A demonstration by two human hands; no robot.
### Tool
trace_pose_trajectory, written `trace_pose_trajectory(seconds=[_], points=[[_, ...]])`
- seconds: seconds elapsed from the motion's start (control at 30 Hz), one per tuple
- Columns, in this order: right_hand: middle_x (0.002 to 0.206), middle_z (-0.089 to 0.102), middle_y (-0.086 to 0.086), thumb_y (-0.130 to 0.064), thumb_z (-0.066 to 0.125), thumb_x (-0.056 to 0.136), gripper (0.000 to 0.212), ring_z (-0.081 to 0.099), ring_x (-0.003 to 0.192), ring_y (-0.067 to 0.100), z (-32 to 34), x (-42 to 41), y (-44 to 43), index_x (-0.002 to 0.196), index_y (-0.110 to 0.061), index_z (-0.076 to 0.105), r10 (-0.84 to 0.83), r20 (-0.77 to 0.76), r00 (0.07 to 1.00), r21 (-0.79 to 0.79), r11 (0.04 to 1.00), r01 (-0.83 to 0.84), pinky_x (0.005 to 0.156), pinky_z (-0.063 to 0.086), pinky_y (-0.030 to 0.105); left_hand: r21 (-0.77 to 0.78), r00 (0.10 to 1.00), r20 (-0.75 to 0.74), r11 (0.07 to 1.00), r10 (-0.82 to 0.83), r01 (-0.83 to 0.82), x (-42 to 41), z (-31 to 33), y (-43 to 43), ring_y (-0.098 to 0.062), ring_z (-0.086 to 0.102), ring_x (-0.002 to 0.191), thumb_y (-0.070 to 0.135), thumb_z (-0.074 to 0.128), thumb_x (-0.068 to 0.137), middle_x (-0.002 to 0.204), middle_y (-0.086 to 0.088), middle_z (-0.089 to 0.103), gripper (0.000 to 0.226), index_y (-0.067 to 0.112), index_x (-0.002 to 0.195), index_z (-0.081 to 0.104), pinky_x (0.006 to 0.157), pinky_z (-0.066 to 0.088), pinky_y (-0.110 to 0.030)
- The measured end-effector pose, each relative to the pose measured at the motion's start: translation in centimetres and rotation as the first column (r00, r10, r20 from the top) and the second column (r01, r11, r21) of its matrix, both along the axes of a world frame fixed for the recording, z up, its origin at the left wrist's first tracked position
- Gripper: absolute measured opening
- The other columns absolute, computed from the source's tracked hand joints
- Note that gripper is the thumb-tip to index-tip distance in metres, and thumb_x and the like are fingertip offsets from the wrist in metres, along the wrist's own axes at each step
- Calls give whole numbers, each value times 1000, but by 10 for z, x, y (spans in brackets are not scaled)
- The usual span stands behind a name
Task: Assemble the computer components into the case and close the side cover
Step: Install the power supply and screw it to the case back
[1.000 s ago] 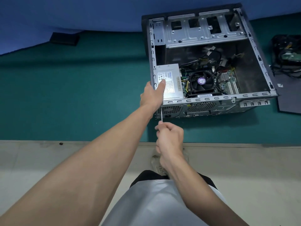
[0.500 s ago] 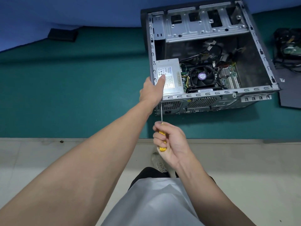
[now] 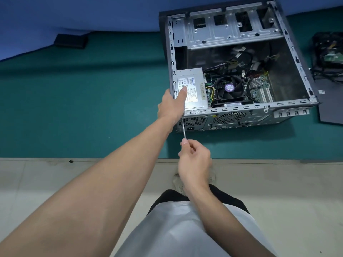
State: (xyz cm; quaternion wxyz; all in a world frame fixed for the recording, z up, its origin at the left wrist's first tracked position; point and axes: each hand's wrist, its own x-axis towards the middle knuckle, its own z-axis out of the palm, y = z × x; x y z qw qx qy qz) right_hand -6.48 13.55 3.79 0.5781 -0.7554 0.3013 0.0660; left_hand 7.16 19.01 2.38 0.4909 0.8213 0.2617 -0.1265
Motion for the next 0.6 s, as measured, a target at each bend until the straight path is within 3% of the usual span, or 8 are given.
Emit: trace_pose_trajectory(seconds=[0.07, 0.13, 0.2, 0.27, 0.37, 0.43, 0.5, 0.6], points=[[56, 47, 3, -17, 51, 98, 26, 33, 39, 11, -5, 2, -5, 77, -5, 61, -117, -89, 989, 472, 870, 145, 40, 27, 22, 6, 1000, 2, 1000, -2, 2, -1, -1, 0, -28, 32, 140, 63, 43, 93, 151, -2, 39, 76, 18, 151, 26, 112, 29, -45], [58, 46, 2, -17, 49, 97, 21, 22, 35, 5, -6, 1, -13, 85, -3, 59, -117, -265, 957, 863, 415, 289, 30, 16, 17, 4, 1000, 5, 1000, -4, 4, -1, 0, -1, -28, 33, 139, 62, 43, 93, 150, -2, 40, 74, 19, 150, 28, 111, 29, -45], [59, 45, 1, -21, 50, 92, 19, 15, 37, 3, -9, -2, -18, 89, -4, 59, -56, -383, 922, 923, 27, 385, 28, 13, 14, 0, 1000, 13, 1000, -6, 6, 0, 0, 0, -29, 37, 137, 63, 43, 93, 147, -2, 45, 71, 19, 148, 34, 111, 32, -46], [60, 48, 2, -23, 52, 88, 20, 17, 36, 3, -8, -1, -19, 90, -4, 59, -28, -424, 905, 904, -66, 422, 28, 13, 13, 2, 1000, 16, 1000, -5, 5, -1, 0, 0, -28, 36, 137, 62, 43, 93, 148, -2, 44, 72, 19, 149, 32, 111, 31, -44], [60, 54, 2, -30, 59, 91, 22, 35, 37, 7, -2, 2, -10, 87, -9, 56, -125, -302, 945, 781, 536, 320, 32, 24, 20, -6, 1000, 17, 1000, -9, 9, -1, -1, 0, -28, 40, 134, 62, 43, 93, 143, -2, 49, 68, 19, 146, 37, 110, 33, -45], [60, 53, -5, -39, 59, 92, 26, 43, 52, 8, 0, 1, -2, 85, -15, 54, -41, -78, 996, 143, 988, 52, 53, 31, 27, -9, 1000, 15, 1000, -7, 8, -1, 0, 0, -27, 41, 133, 62, 43, 92, 141, -1, 51, 67, 20, 144, 38, 109, 35, -46], [65, 54, -4, -38, 52, 96, 25, 40, 64, 13, -3, -1, 5, 86, -16, 55, 118, 45, 992, -227, 968, -105, 61, 21, 27, -9, 1000, 11, 1000, -3, 4, 0, 1, 0, -27, 42, 132, 62, 43, 92, 141, -1, 51, 67, 20, 144, 38, 109, 35, -47], [57, 52, 2, -28, 47, 99, 31, 41, 60, 24, -11, 5, 3, 77, -10, 60, 109, 44, 993, -198, 975, -98, 63, 29, 33, -3, 1000, 5, 1000, 0, 0, -1, 1, 0, -27, 42, 132, 63, 43, 92, 140, 0, 51, 68, 20, 144, 39, 108, 36, -49]])
